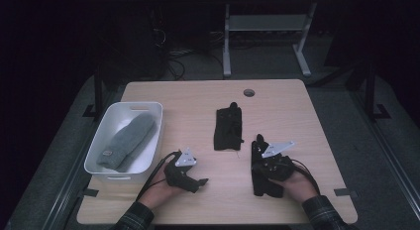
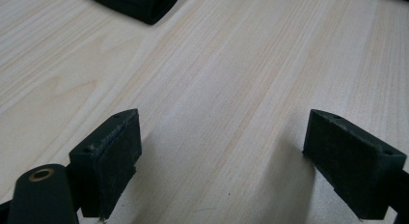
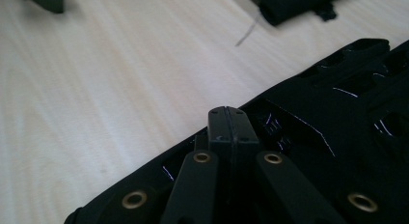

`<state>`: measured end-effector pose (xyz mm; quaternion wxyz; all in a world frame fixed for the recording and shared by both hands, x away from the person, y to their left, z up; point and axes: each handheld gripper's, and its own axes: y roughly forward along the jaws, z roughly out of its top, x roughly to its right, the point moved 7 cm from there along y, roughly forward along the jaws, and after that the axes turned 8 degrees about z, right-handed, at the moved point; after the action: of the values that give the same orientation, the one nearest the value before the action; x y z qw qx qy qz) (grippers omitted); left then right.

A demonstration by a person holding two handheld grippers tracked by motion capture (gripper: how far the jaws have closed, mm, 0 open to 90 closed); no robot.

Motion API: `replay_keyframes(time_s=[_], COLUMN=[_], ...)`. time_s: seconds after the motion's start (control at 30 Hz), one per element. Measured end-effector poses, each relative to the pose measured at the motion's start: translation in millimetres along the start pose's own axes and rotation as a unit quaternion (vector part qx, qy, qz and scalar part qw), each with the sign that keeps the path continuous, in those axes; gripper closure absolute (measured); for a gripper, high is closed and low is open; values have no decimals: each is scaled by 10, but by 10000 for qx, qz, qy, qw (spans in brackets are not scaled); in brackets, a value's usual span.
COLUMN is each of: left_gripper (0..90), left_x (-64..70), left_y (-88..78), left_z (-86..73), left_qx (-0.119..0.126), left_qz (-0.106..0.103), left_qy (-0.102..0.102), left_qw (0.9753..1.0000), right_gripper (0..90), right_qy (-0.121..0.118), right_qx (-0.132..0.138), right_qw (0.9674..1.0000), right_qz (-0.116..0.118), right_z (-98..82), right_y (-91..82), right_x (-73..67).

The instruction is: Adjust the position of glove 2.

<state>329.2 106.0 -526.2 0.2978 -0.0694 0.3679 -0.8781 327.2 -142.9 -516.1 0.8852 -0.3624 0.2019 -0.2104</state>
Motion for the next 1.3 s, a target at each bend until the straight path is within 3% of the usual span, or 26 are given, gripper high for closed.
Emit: replay_keyframes(time_s=[0.3,0.43,0.53,0.67,0.83,1.07,1.3], left_gripper=[124,124,124,124,124,123,127], left_x=[-2,-3,-2,-2,-2,3,-1], left_y=[1,0,5,6,7,11,11], left_z=[1,1,4,5,6,10,15], left_qx=[-3,-4,10,9,9,-11,-43], left_qz=[5,3,12,15,20,11,34], left_qy=[7,10,0,-7,-16,-46,-47], left_qw=[10000,10000,10000,10000,10000,10000,10000], right_gripper=[900,900,878,775,510,288,165], right_qy=[-136,-228,-251,-149,123,346,693], right_qx=[-60,-74,81,400,647,717,578], right_qw=[9996,9994,9993,9991,9970,9919,9905], right_qz=[246,261,254,57,-416,-989,-1033], right_z=[-82,-88,-49,-15,-92,-335,-599], right_y=[-2,-7,-62,-211,-390,-578,-604], right_x=[-287,-344,-326,-214,56,379,590])
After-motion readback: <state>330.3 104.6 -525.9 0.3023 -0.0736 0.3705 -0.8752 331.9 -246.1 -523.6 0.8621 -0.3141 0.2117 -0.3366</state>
